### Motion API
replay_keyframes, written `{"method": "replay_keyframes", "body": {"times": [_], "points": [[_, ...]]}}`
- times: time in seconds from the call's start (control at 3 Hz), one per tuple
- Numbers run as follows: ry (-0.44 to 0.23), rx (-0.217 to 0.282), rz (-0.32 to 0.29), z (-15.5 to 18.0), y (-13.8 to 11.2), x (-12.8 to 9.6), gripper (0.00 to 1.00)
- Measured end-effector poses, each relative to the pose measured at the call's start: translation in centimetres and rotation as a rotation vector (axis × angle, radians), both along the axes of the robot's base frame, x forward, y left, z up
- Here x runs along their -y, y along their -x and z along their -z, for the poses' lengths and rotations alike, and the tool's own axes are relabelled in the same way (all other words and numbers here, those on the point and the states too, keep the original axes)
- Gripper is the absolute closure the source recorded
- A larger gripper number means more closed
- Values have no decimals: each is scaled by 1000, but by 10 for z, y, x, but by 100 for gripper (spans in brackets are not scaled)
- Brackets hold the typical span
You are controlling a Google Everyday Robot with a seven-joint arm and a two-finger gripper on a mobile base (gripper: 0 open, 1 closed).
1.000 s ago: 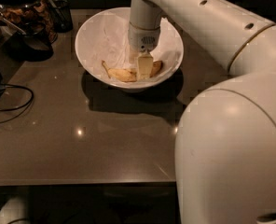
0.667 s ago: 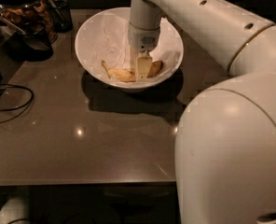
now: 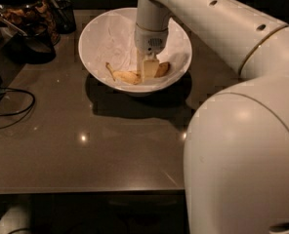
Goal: Pick banana from white bowl
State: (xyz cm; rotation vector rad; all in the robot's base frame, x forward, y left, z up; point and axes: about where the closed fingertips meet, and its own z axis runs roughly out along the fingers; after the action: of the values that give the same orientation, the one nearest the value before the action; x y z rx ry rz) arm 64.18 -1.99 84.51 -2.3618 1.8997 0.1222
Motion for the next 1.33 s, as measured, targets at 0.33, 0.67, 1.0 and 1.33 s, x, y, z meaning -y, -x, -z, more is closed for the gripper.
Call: {"method": "replay_keyframes", "body": {"times": [0.33, 0.67, 1.0, 1.33], "points": [[0, 1, 0, 0, 0, 0, 100], [-4, 27, 28, -17, 8, 1, 100], [-21, 73, 56, -55, 27, 3, 100], [-45, 141, 53, -91, 39, -2, 100]]}}
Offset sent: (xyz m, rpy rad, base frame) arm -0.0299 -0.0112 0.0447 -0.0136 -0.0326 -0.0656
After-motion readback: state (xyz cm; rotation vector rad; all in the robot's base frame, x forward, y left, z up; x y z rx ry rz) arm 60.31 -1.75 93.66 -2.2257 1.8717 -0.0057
